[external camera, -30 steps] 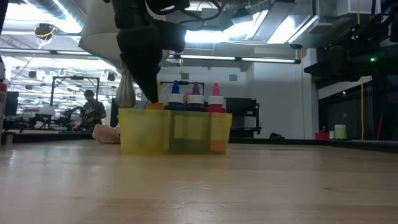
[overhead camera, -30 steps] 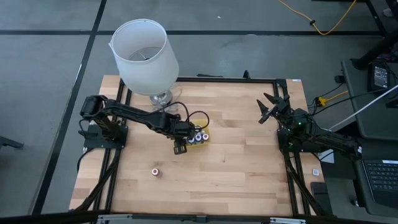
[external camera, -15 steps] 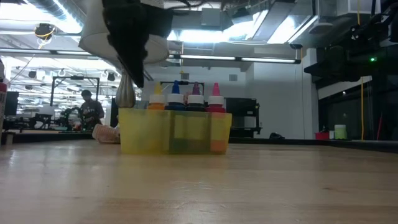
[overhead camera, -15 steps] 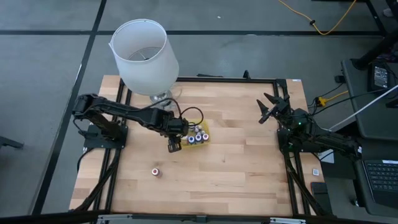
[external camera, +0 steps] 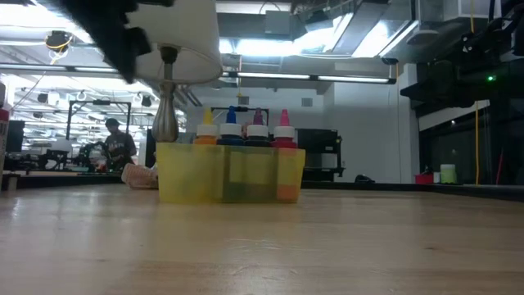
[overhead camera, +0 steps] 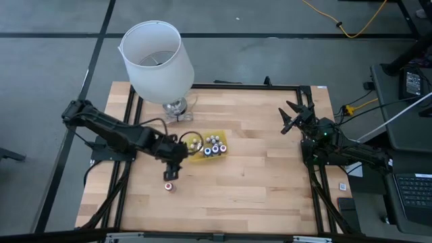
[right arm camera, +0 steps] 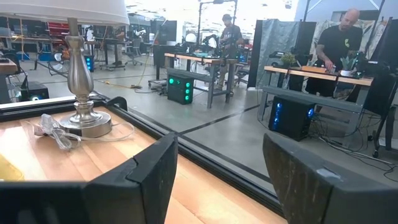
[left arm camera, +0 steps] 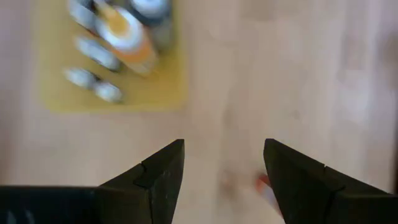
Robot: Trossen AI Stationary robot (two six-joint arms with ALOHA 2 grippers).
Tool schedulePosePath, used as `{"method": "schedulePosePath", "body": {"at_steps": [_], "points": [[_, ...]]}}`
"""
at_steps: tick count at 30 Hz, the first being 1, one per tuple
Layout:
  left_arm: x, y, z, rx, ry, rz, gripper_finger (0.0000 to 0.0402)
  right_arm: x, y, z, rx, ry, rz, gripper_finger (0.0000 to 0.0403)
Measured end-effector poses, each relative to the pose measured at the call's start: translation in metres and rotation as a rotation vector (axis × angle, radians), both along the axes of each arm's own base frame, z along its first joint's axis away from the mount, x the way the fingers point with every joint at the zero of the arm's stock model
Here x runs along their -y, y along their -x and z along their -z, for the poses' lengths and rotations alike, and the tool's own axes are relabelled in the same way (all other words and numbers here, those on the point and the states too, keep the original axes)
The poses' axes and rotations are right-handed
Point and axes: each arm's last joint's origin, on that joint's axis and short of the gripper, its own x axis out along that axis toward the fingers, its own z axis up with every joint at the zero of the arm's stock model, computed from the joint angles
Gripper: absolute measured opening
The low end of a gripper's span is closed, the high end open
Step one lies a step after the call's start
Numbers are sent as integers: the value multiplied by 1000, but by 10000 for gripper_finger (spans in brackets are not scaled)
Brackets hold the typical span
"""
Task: Pick & Place food coloring
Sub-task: Put the orange food coloring bottle into the yellow bin
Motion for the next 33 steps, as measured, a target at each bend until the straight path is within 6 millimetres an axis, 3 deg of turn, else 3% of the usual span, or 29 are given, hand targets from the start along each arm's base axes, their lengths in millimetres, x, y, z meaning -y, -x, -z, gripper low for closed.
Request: {"method": "schedulePosePath", "body": {"at_steps": [9, 18, 27, 33], "points": [[28, 30, 16, -52, 127, -70, 203, 0, 0, 0, 0, 0, 1, 236], [47, 37, 21, -59, 165, -282, 191, 0, 0, 0, 0, 0, 0, 236], [61, 29, 35, -193, 121, -439, 167, 0, 0, 0, 0, 0, 0, 236], [71, 6, 34, -209, 96, -422, 167, 0, 0, 0, 0, 0, 0, 236]]}}
